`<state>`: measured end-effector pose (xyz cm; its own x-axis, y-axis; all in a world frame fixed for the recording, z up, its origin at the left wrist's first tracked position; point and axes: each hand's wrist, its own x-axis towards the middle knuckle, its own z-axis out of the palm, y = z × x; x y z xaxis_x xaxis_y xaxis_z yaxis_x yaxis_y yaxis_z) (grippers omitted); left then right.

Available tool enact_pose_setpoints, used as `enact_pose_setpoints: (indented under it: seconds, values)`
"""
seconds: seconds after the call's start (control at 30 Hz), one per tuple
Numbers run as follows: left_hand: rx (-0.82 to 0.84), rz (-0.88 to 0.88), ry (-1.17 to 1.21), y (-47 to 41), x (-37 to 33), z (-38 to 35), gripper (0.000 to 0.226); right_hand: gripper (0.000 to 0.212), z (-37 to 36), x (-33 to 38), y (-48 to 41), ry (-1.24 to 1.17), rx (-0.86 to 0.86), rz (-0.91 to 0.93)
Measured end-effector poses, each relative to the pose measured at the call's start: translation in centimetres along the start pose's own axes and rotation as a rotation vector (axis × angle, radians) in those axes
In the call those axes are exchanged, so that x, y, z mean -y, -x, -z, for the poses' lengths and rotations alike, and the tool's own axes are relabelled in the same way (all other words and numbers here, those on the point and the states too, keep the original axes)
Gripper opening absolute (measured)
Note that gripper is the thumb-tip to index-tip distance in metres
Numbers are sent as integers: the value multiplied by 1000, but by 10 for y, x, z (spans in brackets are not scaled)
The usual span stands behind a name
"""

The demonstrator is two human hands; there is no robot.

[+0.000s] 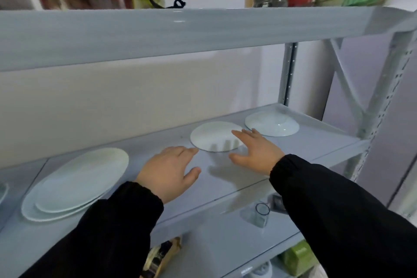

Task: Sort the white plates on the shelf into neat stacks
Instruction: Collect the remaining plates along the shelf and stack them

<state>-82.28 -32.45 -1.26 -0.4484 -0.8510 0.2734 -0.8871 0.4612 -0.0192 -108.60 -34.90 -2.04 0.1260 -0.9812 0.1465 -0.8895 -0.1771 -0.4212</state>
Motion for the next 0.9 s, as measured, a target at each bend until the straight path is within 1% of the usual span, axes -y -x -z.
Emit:
enact_pose_setpoints:
  seconds: [0.03,0.2,0.33,0.4,0.5,0.6,0.67,0.77,0.87,0.9]
  values:
    - [-1,2,-4,-7,-8,-3,79,77,4,-9,-1,-5,-8,7]
    - [-19,39,-6,-37,-38,-16,77,76,19,-49,-12,-11,2,22]
    - [-22,73,11,-58,-56,-31,59,78,16,-75,-23,-1,1,62]
    - [-19,92,14,-66,-64,-40,57,78,13,-87,-30,31,-2,102]
    - [-2,134,33,-83,-71,-53,60,80,6,-99,-40,44,-31,153]
    - [-10,172,53,-100,-73,-64,65,86,-4,-107,-46,41,-75,207]
    - [-11,201,69,-110,-75,-70,71,86,-9,-110,-48,38,-118,256]
    - [49,242,73,-123,-73,-79,79,84,-10,-113,-51,45,-150,287]
    - [140,256,52,-127,-73,-84,81,85,-12,-114,-53,66,-134,299]
    - [149,254,47,-126,-74,-83,81,86,-12,-114,-53,68,-125,300]
